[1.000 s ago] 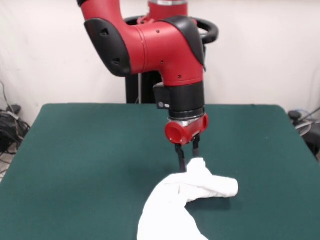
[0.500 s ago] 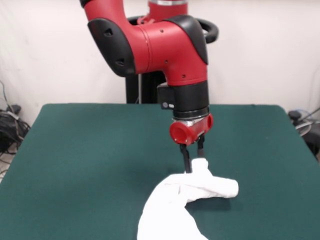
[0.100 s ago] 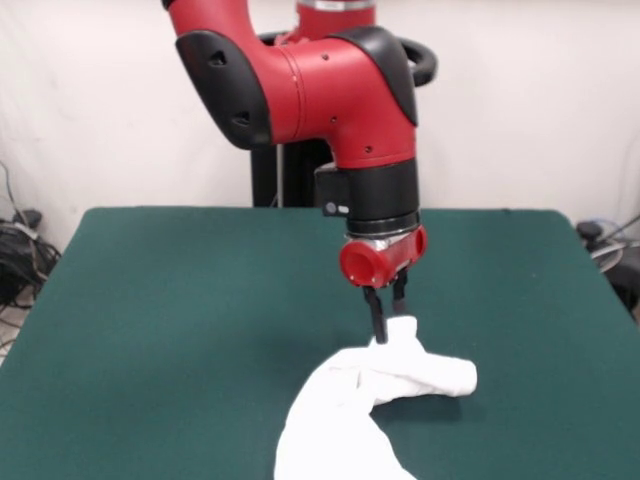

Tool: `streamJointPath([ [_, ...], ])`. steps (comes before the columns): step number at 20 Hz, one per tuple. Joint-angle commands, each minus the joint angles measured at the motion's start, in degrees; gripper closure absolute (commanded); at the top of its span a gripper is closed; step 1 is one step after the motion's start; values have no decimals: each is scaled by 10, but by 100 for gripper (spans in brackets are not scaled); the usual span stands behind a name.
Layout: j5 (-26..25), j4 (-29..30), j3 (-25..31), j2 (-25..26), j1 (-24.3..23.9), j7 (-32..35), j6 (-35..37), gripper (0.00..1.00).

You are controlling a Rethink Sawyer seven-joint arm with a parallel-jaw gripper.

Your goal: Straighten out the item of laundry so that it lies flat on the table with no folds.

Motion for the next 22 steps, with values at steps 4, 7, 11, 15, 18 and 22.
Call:
streamJointPath([
  [4, -10, 8, 14, -3, 13, 20, 26, 100],
  [7, -9, 9, 17, -2, 11, 18, 26, 100],
  [11, -10, 9, 20, -1, 10, 17, 24, 100],
  [15, -8, 11, 14, -15, 15, 28, 17, 100],
  [18, 2, 24, 19, -36, 9, 28, 25, 100],
  [22, 38, 68, 63, -84, -28, 5, 55, 100],
])
